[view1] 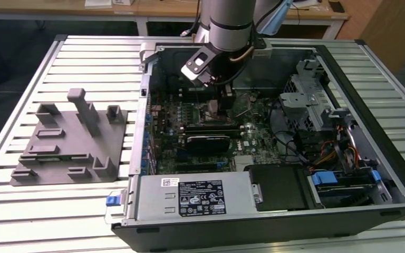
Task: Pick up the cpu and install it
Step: 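Place the cpu into insertion slot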
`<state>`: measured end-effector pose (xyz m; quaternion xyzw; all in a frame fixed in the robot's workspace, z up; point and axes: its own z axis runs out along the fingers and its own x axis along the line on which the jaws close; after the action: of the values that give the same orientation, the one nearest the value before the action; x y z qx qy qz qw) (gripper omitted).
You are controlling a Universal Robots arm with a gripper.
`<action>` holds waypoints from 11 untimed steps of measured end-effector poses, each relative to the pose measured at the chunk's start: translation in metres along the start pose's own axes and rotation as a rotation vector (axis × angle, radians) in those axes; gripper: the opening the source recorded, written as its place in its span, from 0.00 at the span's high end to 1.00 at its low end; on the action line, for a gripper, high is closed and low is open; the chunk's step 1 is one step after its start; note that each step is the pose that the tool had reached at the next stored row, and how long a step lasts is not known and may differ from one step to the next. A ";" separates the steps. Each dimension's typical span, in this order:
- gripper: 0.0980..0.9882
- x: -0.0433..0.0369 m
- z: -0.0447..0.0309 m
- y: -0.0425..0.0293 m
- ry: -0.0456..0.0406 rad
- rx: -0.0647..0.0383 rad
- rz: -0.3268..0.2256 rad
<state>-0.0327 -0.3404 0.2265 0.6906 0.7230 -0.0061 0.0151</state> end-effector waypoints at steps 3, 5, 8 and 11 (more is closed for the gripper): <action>0.50 0.0001 0.0029 -0.0001 -0.0003 0.000 0.000; 0.50 0.0001 0.0045 -0.0001 -0.0014 0.000 0.000; 0.50 0.0002 0.0065 -0.0001 -0.0022 -0.001 0.001; 0.50 0.0003 0.0089 -0.0002 -0.0023 -0.001 0.002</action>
<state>-0.0327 -0.3404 0.2176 0.6914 0.7223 -0.0067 0.0161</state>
